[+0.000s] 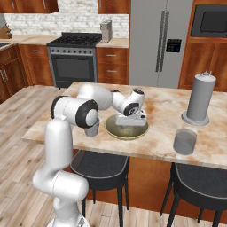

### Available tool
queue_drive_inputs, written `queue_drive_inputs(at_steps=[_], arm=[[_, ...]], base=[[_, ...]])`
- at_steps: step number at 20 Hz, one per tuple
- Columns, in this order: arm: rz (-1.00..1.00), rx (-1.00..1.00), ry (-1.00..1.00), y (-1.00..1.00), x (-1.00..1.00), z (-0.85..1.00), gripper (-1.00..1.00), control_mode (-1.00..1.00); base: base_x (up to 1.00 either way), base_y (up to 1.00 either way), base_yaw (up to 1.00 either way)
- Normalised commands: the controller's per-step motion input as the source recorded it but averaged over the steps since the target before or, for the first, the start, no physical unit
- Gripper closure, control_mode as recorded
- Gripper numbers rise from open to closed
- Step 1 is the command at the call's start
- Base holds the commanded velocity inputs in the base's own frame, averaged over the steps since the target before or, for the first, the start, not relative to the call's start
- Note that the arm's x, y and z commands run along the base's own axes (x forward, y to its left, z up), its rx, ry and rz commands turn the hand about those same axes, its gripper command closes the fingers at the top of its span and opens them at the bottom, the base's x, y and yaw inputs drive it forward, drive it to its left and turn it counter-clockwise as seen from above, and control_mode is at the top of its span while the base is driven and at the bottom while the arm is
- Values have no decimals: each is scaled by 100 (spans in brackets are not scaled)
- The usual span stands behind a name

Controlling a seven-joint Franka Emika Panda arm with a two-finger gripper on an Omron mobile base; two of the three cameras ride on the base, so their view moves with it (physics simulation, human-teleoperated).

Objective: There are four ice cubes in the ice bowl. Place two ice cubes in each glass of water.

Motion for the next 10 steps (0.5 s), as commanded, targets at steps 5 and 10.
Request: queue_drive_inputs(at_steps=[5,10], arm=[[4,0,0,-1,29,-28,-100,-100],[2,0,0,-2,15,-30,-100,-100]], base=[[0,0,0],[0,0,0]])
